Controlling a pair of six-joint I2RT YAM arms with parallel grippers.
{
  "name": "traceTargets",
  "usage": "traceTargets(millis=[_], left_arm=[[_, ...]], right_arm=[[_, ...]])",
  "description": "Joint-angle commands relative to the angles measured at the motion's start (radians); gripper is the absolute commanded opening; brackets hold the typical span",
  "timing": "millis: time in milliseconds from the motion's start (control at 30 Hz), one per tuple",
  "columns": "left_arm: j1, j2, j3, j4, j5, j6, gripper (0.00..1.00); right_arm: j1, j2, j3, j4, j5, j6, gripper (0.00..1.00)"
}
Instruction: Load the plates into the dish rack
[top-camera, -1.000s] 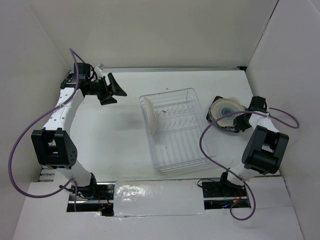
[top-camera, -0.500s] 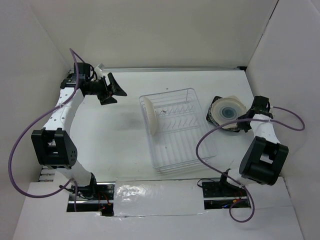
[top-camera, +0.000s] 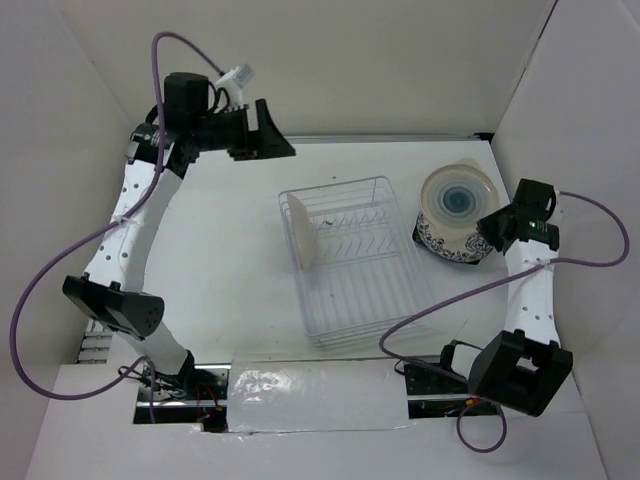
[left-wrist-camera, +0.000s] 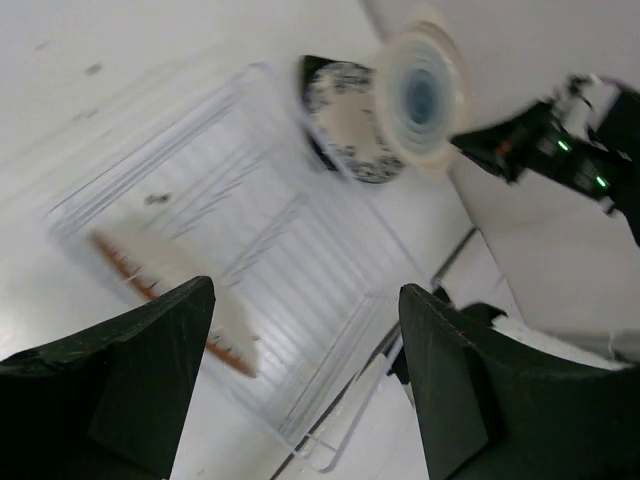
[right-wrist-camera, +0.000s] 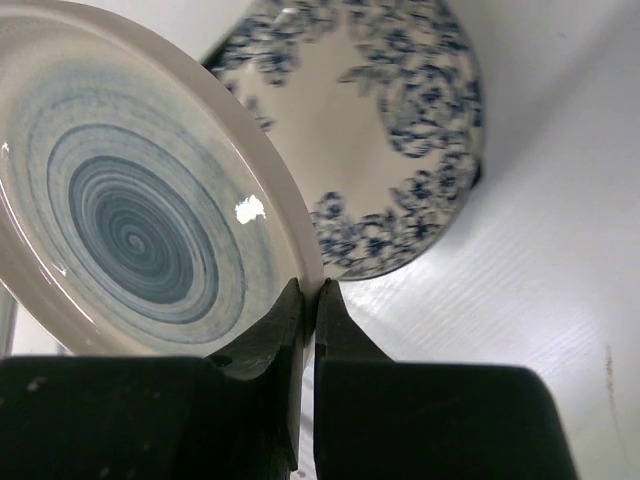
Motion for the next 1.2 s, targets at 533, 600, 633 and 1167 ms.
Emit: traceTargets(millis=[533,600,633,1167], left_arm=[[-0.296,0.298,0.222,0.078,0.313,0.006,0.97],[-0.296,0.295,0.196,0.104,0.333,-0.006,0.97],[-0.296,0.295,0.186,0.112,0.336,-0.008,0.97],[-0.27,0.29,0.145,0.176,0.432,-0.06,0.0]], right_arm=[[0.421,-0.088,0.354,-0.061,-0.22,-0.021,0.0],[0.459,-0.086,0.344,-0.05,-0.223,-0.013,0.0],[0.47,-0.085,0.343,-0.046,-0.226,-0.011,0.0],[0.527,-0.097,0.28,0.042,-0.267,0.027,0.0]])
